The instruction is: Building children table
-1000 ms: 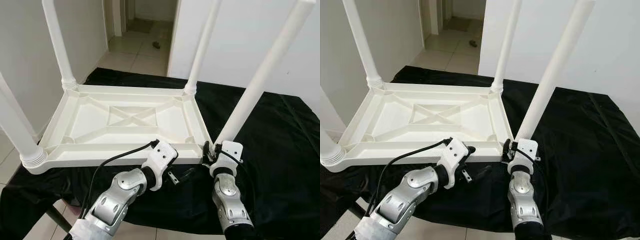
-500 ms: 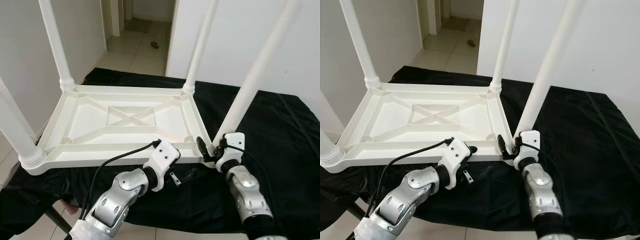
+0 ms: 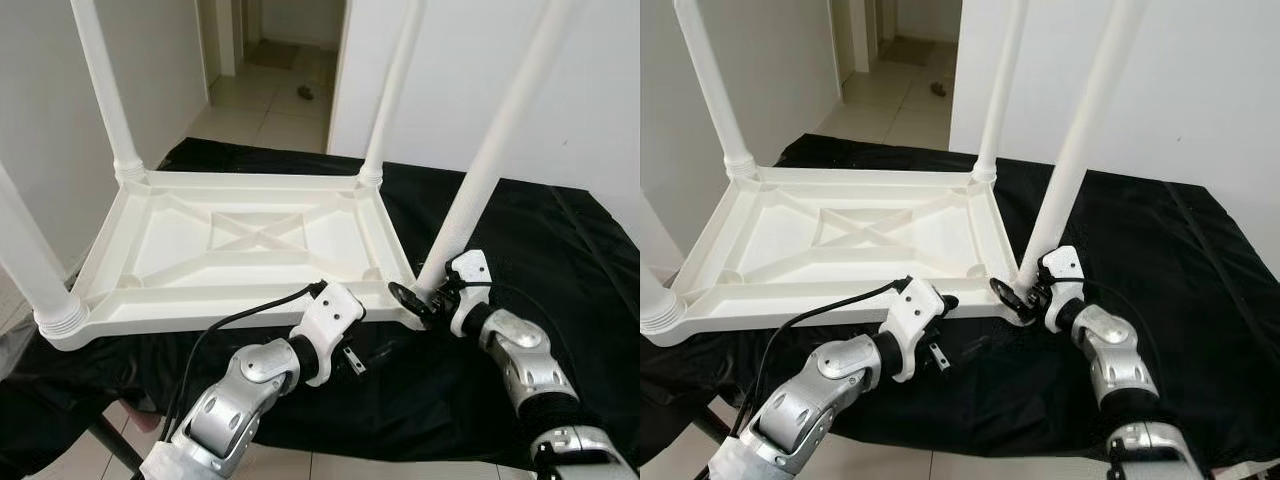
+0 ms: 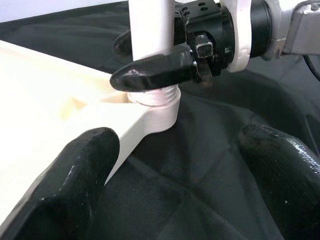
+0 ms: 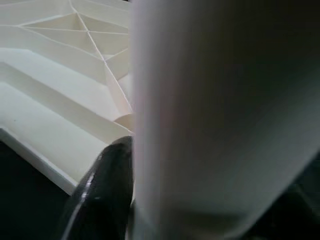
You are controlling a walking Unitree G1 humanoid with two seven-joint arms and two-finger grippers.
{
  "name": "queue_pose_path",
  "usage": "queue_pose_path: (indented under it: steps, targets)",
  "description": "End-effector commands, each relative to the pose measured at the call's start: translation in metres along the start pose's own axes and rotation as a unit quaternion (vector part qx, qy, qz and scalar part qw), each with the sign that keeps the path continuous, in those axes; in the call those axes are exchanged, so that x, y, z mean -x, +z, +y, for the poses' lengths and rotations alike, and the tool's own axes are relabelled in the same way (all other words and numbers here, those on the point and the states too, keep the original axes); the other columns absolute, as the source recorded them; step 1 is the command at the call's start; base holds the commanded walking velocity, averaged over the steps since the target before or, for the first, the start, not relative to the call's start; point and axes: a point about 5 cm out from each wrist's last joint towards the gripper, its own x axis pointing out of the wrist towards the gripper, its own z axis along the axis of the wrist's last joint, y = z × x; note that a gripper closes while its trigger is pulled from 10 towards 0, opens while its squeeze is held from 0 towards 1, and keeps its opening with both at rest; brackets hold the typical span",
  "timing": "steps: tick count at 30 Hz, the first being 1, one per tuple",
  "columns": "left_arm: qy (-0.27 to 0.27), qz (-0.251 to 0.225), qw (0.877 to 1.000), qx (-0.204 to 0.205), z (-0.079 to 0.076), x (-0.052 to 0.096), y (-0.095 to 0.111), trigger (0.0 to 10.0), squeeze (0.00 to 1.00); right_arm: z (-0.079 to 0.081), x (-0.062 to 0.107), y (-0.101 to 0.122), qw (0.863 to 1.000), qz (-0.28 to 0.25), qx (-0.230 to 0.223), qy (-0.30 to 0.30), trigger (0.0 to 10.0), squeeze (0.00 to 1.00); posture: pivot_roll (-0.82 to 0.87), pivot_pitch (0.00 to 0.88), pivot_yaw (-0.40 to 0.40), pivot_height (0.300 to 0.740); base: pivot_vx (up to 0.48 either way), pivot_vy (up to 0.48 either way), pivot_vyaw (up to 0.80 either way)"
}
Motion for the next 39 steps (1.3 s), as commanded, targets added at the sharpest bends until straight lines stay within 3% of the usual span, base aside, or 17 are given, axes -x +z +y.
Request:
queue_pose_path:
  steps: [1, 8, 16, 18, 21, 24, 25, 28, 31, 34, 37, 39]
  targets:
    - [-0.001, 0.002, 1.0, -0.008, 0.0, 0.0, 0.003, 10.0, 0.0, 0.007, -0.006, -0.002, 0.999, 0.011, 0.001, 0.033, 0.0, 0.0, 0.05, 0.015, -0.055, 0.74, 0.0, 0.0, 0.0]
    - [0.008, 0.002, 1.0, -0.005, 0.002, 0.001, 0.004, 10.0, 0.0, 0.007, -0.008, -0.005, 0.999, 0.011, -0.015, 0.042, 0.0, 0.0, 0.05, 0.02, -0.063, 0.74, 0.0, 0.0, 0.0]
    - [0.011, 0.003, 1.0, -0.005, 0.003, 0.002, 0.003, 10.0, 0.0, 0.009, -0.009, -0.011, 0.998, -0.002, -0.061, 0.01, 0.0, 0.0, 0.04, 0.027, -0.065, 0.74, 0.0, 0.0, 0.0]
    - [0.011, 0.004, 1.0, -0.006, 0.003, 0.002, 0.002, 10.0, 0.0, 0.009, -0.009, -0.012, 0.998, -0.003, -0.06, -0.011, 0.0, 0.0, 0.04, 0.027, -0.065, 0.74, 0.0, 0.0, 0.0]
    - [0.021, 0.002, 1.0, -0.005, 0.007, 0.002, 0.001, 10.0, 0.0, 0.014, -0.01, -0.016, 0.993, -0.013, -0.078, -0.091, 0.0, 0.0, 0.04, 0.032, -0.071, 0.74, 0.0, 0.0, 0.0]
    - [0.025, 0.001, 1.0, -0.003, 0.009, 0.001, 0.001, 10.0, 0.0, 0.016, -0.011, -0.017, 0.99, -0.018, -0.087, -0.112, 0.0, 0.0, 0.04, 0.032, -0.071, 0.74, 0.0, 0.0, 0.0]
    - [0.031, 0.0, 1.0, -0.001, 0.012, 0.002, 0.001, 10.0, 0.0, 0.02, -0.012, -0.017, 0.984, -0.024, -0.099, -0.145, 0.0, 0.0, 0.03, 0.036, -0.07, 0.74, 0.0, 0.0, 0.0]
    - [0.037, -0.001, 0.999, 0.0, 0.014, 0.002, 0.001, 10.0, 0.0, 0.023, -0.013, -0.015, 0.98, -0.034, -0.105, -0.168, 0.0, 0.0, 0.03, 0.037, -0.069, 0.74, 0.0, 0.0, 0.0]
    - [0.05, 0.0, 0.999, 0.0, 0.019, 0.004, 0.0, 10.0, 0.0, 0.025, -0.012, -0.015, 0.959, -0.035, -0.121, -0.254, 0.0, 0.0, 0.03, 0.043, -0.069, 0.74, 0.0, 0.0, 0.0]
    - [0.052, 0.0, 0.999, 0.0, 0.02, 0.005, 0.0, 10.0, 0.0, 0.025, -0.011, -0.015, 0.953, -0.034, -0.124, -0.274, 0.0, 0.0, 0.03, 0.043, -0.069, 0.74, 0.0, 0.0, 0.0]
    - [0.068, -0.003, 0.998, 0.001, 0.025, 0.007, 0.001, 10.0, 0.0, 0.029, -0.009, -0.012, 0.932, -0.036, -0.134, -0.335, 0.0, 0.0, 0.03, 0.05, -0.075, 0.74, 0.0, 0.0, 0.0]
    - [0.071, -0.004, 0.997, 0.002, 0.027, 0.007, 0.001, 10.0, 0.0, 0.031, -0.008, -0.011, 0.927, -0.037, -0.138, -0.348, 0.0, 0.0, 0.03, 0.05, -0.075, 0.74, 0.0, 0.0, 0.0]
